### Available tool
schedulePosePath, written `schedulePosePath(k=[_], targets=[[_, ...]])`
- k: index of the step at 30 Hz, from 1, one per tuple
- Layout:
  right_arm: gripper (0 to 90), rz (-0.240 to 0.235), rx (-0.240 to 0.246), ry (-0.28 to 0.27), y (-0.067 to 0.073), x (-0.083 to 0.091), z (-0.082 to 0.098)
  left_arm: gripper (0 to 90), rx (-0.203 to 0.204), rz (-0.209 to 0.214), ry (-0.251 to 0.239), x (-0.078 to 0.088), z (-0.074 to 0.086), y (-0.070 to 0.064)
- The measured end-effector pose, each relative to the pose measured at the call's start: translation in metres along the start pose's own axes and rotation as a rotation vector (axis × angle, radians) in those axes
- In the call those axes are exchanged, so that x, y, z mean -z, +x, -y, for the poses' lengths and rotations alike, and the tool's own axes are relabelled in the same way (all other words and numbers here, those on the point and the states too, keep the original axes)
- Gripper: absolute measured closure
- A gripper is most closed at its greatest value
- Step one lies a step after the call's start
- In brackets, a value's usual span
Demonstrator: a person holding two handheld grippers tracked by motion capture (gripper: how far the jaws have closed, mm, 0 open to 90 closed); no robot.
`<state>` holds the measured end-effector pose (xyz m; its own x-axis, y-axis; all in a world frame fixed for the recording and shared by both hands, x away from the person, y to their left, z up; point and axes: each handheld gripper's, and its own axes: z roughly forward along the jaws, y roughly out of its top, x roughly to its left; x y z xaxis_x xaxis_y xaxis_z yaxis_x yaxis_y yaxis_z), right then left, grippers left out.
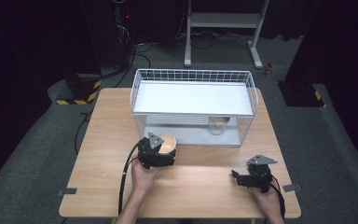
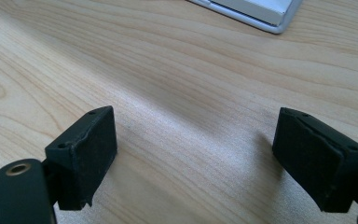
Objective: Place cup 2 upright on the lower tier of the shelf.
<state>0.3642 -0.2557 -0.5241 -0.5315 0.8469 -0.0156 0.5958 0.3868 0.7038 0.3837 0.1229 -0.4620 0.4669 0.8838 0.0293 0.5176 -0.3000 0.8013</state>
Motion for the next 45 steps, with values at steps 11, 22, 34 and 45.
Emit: schedulePosePath(k=[11, 22, 34, 45], targets=[[13.5, 0.000, 0.000, 0.000, 0.000, 0.000, 0.000, 10.0, 0.016, 0.002, -0.004, -0.009, -0.017, 0.002], [13.5, 0.001, -0.001, 0.000, 0.000, 0.000, 0.000, 10.1, 0.041, -0.039, -0.012, -0.024, -0.026, 0.008], [13.5, 0.001, -0.001, 0.000, 0.000, 0.000, 0.000, 10.1, 0.038, -0.069, 0.019, -0.039, -0.030, 0.010], [13.5, 0.002, 0.003, -0.002, 0.000, 0.000, 0.000, 10.0, 0.078, -0.079, -0.020, -0.049, -0.028, 0.011]])
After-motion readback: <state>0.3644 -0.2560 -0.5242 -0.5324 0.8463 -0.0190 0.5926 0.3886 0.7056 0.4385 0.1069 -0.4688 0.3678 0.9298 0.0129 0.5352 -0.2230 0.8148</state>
